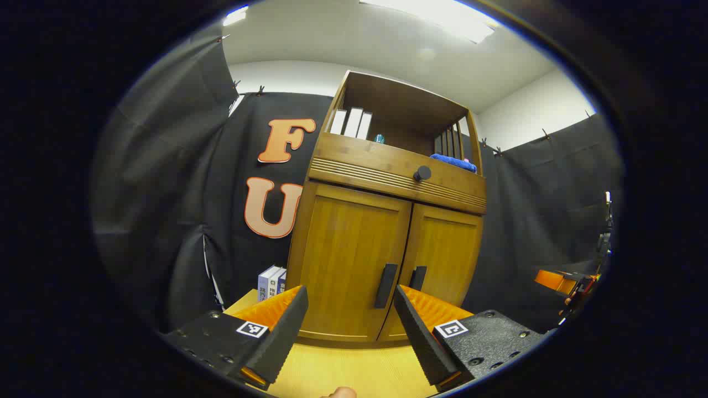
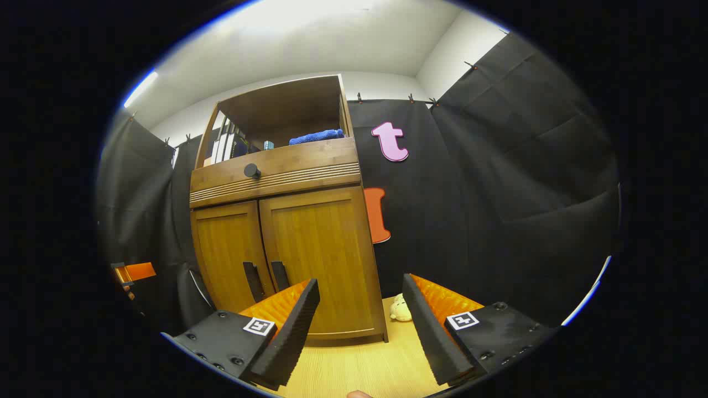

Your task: Open the right door of the double-door shoe cabinet with the right hand, and open the left door with the left hand.

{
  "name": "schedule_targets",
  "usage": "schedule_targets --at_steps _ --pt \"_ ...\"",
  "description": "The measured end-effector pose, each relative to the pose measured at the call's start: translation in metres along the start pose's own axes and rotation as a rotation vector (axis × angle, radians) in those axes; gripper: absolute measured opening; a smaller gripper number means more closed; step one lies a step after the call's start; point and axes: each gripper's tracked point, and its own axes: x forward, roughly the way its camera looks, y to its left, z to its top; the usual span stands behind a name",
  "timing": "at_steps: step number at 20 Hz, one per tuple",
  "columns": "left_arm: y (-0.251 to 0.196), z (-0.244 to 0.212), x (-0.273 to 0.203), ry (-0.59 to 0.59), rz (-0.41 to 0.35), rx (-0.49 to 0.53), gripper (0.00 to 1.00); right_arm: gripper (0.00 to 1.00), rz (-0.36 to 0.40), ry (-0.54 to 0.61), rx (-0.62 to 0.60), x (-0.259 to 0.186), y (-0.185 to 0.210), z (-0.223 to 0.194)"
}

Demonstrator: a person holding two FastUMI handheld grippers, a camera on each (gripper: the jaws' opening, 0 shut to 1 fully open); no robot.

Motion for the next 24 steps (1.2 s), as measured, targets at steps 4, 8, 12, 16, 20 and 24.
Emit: schedule_targets --at_steps 4,8,12,16,20,24 --pt "-0.005 0.005 -0.005 -0.014 -0.008 0.014 0.95 0.97 0.004 0.017 0.005 0.0 -0.001 -0.007" --pt "-0.005 0.007 -0.007 -0.022 -0.003 0.019 0.93 0.98 0.008 0.033 0.018 0.0 -0.001 -0.01" --pt "-0.004 0.009 -0.006 -0.019 0.003 0.024 0.98 0.98 -0.004 0.024 0.013 -0.002 -0.003 -0.007" --pt "-0.006 0.009 -0.008 -0.023 -0.006 0.022 0.94 0.98 -0.008 0.02 0.005 -0.003 -0.002 -0.006" --pt "-0.003 0.006 -0.006 -0.015 -0.004 0.022 0.98 0.98 0.027 0.019 0.017 0.003 0.009 -0.011" --pt "0.004 0.006 -0.008 -0.016 0.014 0.027 0.95 0.98 0.052 0.033 0.012 0.014 0.023 -0.023"
